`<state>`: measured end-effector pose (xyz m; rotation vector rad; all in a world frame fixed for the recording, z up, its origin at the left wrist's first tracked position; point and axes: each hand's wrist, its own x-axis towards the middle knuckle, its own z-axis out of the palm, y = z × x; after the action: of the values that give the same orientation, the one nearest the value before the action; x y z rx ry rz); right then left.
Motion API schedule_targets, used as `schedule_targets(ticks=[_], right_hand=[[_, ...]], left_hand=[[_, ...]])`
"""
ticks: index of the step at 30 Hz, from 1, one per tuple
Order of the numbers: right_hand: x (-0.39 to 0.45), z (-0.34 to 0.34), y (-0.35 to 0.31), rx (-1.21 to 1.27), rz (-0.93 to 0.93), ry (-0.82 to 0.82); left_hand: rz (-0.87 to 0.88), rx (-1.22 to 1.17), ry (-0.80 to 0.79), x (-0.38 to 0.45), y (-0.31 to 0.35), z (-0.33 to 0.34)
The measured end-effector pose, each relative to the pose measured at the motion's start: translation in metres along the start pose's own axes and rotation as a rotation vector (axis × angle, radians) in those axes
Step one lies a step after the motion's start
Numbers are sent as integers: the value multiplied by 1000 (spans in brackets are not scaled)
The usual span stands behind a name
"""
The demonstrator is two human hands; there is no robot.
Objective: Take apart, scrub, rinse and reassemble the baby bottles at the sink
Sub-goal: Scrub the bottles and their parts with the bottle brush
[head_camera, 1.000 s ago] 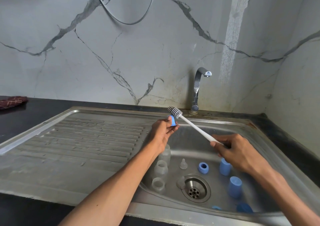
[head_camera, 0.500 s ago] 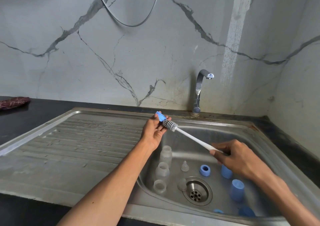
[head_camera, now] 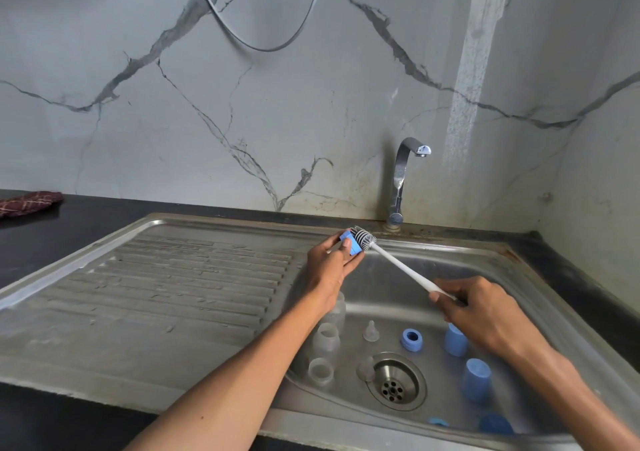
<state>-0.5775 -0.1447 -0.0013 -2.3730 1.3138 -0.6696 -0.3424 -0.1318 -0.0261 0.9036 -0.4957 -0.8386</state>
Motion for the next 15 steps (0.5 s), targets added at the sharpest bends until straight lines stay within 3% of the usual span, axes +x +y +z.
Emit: schedule_targets(ticks=[8,15], right_hand=[[-1,5,-6,30,-22,-29],[0,0,-2,75,-19,11]], left_hand=[[-68,-208,128,8,17,-7],[-184,-155,-80,-11,6,9]])
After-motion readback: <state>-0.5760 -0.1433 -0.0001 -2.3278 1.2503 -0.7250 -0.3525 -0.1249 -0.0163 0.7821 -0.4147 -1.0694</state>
